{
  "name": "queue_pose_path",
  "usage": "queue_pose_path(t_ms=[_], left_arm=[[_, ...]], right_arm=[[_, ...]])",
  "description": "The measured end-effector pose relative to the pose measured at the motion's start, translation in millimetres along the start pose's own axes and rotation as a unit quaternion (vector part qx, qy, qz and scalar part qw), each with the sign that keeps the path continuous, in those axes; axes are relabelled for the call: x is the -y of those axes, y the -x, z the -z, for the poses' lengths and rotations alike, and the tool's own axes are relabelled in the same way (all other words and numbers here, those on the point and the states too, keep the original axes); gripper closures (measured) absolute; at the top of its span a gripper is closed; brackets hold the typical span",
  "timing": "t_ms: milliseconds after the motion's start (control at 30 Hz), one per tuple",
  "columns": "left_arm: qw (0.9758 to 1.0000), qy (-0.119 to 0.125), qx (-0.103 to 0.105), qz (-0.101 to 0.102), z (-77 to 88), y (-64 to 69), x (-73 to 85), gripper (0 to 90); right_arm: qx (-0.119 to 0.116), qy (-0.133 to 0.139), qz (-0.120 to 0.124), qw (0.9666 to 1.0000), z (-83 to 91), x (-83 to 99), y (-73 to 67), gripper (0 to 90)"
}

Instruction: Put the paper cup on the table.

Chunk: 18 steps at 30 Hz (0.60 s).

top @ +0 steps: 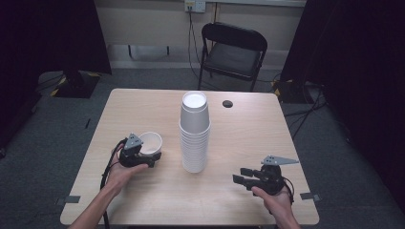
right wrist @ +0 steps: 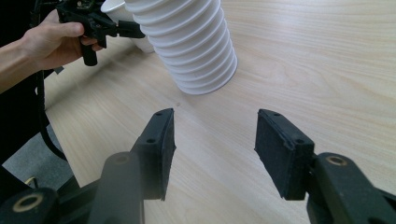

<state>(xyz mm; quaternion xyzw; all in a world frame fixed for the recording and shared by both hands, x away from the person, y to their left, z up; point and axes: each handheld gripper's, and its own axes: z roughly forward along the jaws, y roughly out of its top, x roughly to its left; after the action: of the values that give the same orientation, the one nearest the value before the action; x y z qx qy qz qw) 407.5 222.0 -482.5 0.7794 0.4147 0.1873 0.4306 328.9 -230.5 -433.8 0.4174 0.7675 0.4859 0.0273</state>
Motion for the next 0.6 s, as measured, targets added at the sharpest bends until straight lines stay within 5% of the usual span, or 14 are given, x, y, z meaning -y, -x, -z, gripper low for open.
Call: queue_pose_path(t_ms=[133, 233, 600], left_arm=[[0.9999, -0.011, -0.005, -0.009, 6.8, 1.7, 4.8, 15.6], [0.9997, -0.009, -0.019, 0.009, 15.5, 3.7, 3.0, 15.5], [0.9999, -0.001, -0.012, 0.006, 40.2, 7.9, 16.0, 15.6]], right_arm=[[-0.002, 0.000, 0.003, 1.0000, 0.0, 0.1, -1.9, 47.8], [-0.001, 0.001, 0.003, 1.0000, -0.1, -0.1, -1.9, 47.8], [0.002, 0.004, 0.004, 1.0000, 1.8, -0.6, -1.5, 47.8]])
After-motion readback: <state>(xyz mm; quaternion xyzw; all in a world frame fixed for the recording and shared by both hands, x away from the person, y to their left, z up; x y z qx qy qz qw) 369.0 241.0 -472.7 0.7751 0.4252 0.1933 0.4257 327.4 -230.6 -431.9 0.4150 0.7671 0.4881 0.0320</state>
